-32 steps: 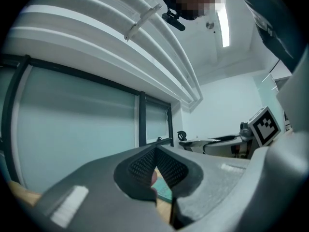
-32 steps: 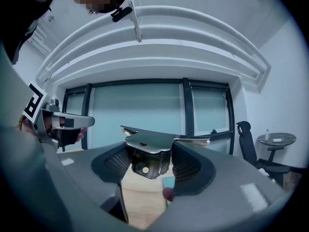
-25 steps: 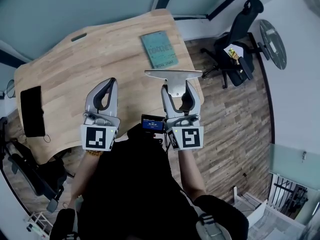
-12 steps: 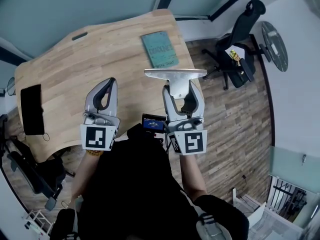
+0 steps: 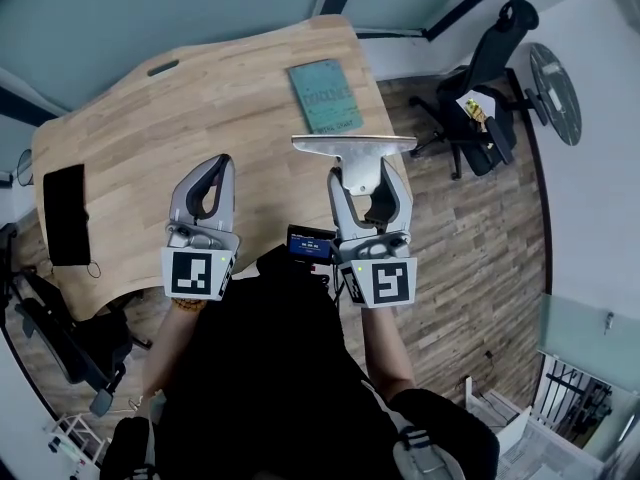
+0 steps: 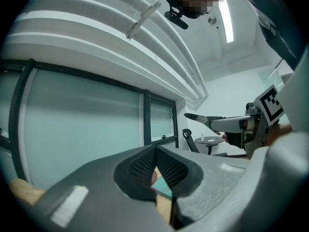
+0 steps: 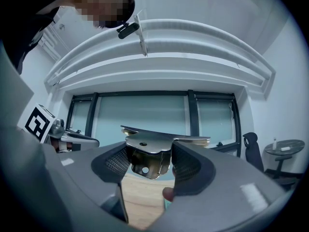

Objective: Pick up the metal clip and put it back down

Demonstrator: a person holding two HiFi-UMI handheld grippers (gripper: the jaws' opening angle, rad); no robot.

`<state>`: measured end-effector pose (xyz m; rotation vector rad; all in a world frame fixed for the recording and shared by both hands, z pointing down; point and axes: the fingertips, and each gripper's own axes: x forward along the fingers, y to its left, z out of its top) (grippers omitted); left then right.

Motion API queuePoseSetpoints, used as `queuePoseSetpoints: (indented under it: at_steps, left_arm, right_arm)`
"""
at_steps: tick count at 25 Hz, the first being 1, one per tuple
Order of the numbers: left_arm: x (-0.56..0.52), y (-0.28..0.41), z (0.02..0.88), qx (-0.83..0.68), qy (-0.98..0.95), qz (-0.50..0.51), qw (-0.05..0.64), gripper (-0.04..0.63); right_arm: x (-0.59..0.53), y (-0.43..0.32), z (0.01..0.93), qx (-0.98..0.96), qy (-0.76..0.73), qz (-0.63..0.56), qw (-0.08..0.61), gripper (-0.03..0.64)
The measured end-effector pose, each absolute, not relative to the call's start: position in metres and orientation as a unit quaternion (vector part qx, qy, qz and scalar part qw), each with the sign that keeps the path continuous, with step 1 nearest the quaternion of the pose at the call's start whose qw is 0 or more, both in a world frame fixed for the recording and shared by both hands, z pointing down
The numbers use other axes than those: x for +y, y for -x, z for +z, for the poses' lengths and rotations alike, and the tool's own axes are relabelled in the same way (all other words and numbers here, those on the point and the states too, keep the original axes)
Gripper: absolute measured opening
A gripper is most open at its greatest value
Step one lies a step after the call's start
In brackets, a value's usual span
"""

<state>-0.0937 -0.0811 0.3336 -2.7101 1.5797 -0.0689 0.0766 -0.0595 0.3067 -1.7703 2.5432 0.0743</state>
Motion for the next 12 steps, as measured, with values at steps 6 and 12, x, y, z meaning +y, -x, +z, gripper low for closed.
queuePoseSetpoints:
  at_steps: [6, 12]
  left_arm:
    - [-0.080, 0.099, 0.339, 0.506, 0.862, -0.031, -0.002, 0.000]
    - [-0.079, 0.103, 0.344, 0.511, 0.858, -0.037, -0.007, 0.000]
  right_arm:
    - [-0.063, -0.078, 0.319, 0.818, 0.574, 0.018, 0.002, 0.281]
    - [-0.066, -0.078, 0.326, 0.820, 0.572, 0.008, 0.003, 0.281]
